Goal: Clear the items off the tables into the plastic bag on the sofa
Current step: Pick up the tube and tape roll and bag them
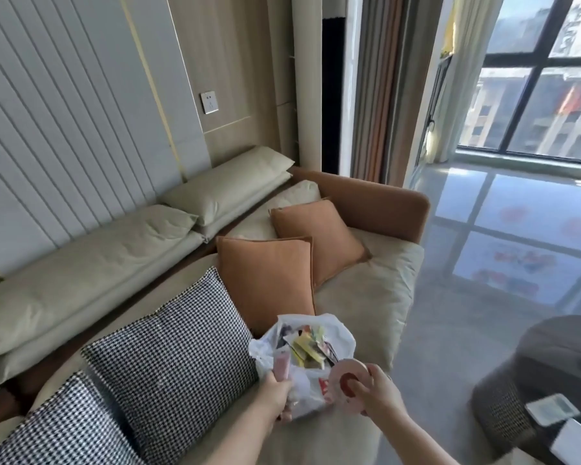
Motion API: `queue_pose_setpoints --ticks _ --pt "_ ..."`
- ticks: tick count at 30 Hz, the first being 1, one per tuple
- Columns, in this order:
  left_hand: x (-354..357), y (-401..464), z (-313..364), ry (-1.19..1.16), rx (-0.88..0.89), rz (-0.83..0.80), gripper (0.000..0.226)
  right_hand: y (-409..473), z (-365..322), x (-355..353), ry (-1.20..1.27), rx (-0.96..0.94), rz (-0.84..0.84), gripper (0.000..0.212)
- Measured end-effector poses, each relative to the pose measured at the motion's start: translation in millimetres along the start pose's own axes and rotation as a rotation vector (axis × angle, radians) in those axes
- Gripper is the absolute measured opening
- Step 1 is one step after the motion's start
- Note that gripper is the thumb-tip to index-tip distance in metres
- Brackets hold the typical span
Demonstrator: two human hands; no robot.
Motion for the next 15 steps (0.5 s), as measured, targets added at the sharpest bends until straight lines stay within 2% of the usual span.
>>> queue_pose_setpoints --ticks 4,7,9,12,15 --pt "6.0 72.0 30.4 -0.041 -0.062 0.045 0.038 61.7 -11.8 12.5 -0.09 0.012 -0.014 0.025" --pt "14.0 121.6 43.2 -0.043 -0.117 0.033 0.06 106.8 -18.8 24.1 -0.196 0.029 -0.045 0.036" --pt "20.7 152.7 46.8 -0.005 -0.133 0.024 0.069 136.1 -22.8 32.6 -0.254 0.058 -0.041 0.035" --pt "29.1 195.9 45.0 0.119 -0.142 0.011 0.071 175.4 -26.4 48.3 -0.352 0.079 -0.037 0.026" --pt "40.8 229.9 34.7 0.188 -0.157 -0.034 0.056 211.3 -20.1 71.7 -0.499 0.065 -0.079 0.019"
Point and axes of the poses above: each hand's wrist, its own y-axis towards the middle knuckle, its own x-axis out of the palm, z = x × y, the point moved 5 cm from there along y, towards the middle knuckle, and after that the axes turned 4 degrees about z, right-handed, at the moved point
